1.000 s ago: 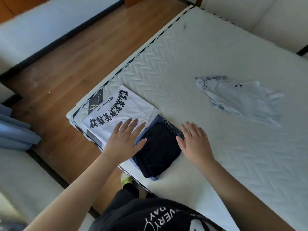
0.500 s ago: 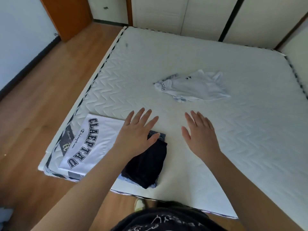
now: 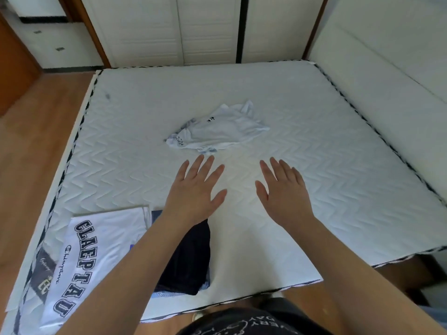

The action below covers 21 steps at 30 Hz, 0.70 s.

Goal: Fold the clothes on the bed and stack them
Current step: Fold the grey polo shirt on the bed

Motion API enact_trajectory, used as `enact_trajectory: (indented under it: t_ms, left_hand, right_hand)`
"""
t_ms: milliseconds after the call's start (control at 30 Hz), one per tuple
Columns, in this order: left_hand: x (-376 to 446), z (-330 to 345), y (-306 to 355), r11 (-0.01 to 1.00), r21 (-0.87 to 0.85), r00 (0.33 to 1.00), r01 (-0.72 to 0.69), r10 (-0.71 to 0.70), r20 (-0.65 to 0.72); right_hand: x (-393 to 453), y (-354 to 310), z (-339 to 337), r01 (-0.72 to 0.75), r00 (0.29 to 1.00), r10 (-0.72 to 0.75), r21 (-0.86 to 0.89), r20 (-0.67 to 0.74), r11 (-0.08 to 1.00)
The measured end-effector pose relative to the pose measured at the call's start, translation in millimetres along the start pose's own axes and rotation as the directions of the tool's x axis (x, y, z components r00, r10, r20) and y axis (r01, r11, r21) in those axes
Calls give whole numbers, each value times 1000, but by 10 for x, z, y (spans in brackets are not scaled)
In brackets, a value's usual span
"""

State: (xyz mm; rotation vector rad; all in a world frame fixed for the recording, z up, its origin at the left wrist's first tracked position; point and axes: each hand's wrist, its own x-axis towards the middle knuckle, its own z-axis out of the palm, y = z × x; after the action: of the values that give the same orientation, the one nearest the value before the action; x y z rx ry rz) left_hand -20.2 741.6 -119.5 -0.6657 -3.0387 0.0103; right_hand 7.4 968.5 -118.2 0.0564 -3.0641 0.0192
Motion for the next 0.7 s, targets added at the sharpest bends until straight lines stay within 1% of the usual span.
enact_trajectory:
  t_ms: [100, 267, 400, 533, 633, 700]
  left_hand:
    - [231, 39, 209, 1000, -3, 1000, -14, 14, -3]
    - [651, 163, 530, 1000, 7, 1000, 16, -16, 16]
    - [1120, 243, 850, 997, 26, 997, 70, -70, 25]
    - [1624, 332, 1166, 991, -10, 991, 134, -134, 17]
    - [1882, 388, 1255, 985, 3, 985, 171, -171, 15]
    - [2007, 427, 1223, 980, 16, 980, 197, -198, 13]
  right_hand:
    - [59, 274, 5, -24, 1000, 24, 12, -12, 1000]
    - [292, 783, 158, -19, 1000, 19, 37, 4, 999]
    - [626, 1322, 306, 33, 999, -34, 76, 8, 997]
    - [1063, 1882, 463, 71, 997, -75, 102, 35, 992]
    - [1374, 2112, 575, 112, 991, -120, 110, 64, 988]
    - [1578, 2147, 648, 147, 984, -159, 135, 81, 980]
